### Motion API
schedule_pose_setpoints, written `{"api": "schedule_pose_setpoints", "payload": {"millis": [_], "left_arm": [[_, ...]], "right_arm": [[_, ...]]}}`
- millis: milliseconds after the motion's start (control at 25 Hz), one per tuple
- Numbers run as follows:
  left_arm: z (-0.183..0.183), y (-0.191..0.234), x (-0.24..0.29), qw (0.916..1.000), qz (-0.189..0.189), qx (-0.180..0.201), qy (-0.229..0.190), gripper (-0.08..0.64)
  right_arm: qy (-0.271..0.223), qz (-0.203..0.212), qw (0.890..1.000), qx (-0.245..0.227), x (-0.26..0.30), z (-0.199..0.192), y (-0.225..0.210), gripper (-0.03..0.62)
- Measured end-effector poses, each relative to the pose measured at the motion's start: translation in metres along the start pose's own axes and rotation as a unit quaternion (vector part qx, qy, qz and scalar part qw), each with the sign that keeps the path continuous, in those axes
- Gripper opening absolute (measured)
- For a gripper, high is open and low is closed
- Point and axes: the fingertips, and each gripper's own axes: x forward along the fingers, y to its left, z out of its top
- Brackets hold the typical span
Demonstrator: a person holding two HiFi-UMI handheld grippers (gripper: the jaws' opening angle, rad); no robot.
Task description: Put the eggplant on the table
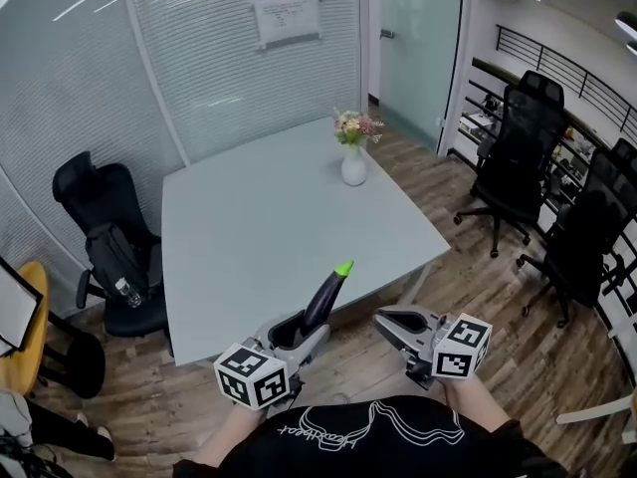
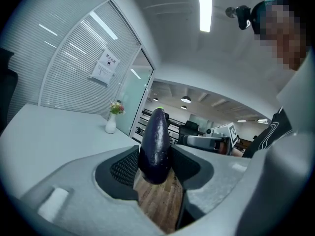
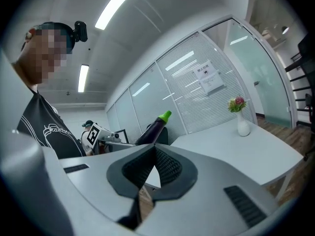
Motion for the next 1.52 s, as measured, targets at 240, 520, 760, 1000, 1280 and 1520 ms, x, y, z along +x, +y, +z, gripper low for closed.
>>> {"api": "schedule_pose_setpoints", "payload": {"millis": [240,520,760,1000,1280,1520], "left_arm": [[0.018,0.053,0.017,1.0000,0.003,-0.003,-0.001,0.207],[0.018,0.097,0.022,0.9995,0.023,-0.021,-0.001,0.207],[0.013,0.118,0.037,0.9988,0.032,-0.037,0.006,0.207],[0.029,0.144,0.058,0.9980,0.053,-0.035,-0.001,0.207],[0.042,0.194,0.088,0.9956,0.082,-0.045,0.003,0.207],[0.048,0.230,0.114,0.9935,0.098,-0.057,0.007,0.207]], "right_arm": [[0.003,-0.005,1.000,0.006,0.044,0.008,-0.036,0.009],[0.021,0.007,1.000,0.022,0.079,-0.003,-0.057,0.009],[0.026,0.017,0.999,0.036,0.090,-0.004,-0.078,0.009],[0.028,0.033,0.998,0.034,0.106,0.012,-0.114,0.009],[0.036,0.049,0.997,0.047,0.143,0.024,-0.166,0.009],[0.056,0.060,0.995,0.058,0.172,0.025,-0.206,0.009]]}}
